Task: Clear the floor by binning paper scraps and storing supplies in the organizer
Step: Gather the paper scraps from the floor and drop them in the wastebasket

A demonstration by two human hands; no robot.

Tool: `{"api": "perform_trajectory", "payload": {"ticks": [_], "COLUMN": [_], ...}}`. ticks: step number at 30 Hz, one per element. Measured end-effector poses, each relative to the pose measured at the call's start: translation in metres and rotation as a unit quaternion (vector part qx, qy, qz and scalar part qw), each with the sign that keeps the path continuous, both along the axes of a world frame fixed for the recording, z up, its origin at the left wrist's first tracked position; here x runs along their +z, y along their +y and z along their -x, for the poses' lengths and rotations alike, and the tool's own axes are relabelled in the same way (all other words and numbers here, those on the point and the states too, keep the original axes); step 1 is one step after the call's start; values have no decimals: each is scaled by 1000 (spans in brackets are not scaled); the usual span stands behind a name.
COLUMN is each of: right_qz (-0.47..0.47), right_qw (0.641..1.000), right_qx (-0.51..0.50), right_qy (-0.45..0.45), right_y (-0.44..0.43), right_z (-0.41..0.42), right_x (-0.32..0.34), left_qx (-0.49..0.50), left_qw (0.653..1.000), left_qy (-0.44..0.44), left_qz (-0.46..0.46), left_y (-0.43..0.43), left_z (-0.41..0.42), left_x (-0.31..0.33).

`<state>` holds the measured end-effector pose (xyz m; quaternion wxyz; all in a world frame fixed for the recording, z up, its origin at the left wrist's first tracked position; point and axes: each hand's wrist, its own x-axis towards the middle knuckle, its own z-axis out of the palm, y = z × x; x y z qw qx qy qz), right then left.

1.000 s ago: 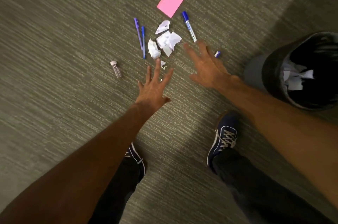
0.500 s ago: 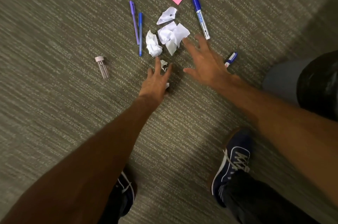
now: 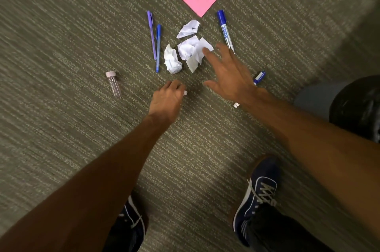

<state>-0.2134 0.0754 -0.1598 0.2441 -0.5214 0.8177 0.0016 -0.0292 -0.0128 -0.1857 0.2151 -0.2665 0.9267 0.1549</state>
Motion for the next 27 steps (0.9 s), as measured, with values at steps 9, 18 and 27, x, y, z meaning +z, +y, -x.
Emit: {"api": "perform_trajectory", "payload": {"ticks": [9,18,27], "right_qz": [-57,-91,-23], "right_qw": [995,986,992], "right_qx": [84,130,121], "right_qy": [17,53,32], "right_y": [-54,-88,-76], "right_z": [9,16,4], "right_x": [-20,-33,-27], "left_qx": [7,24,41], "left_qw": [995,999,998], "left_qy": [81,5,51], "left_qz": [55,-34,-26], "left_y": [-34,-43,-39], "left_z": [28,54,47], "left_x": [0,-13,-16]}}
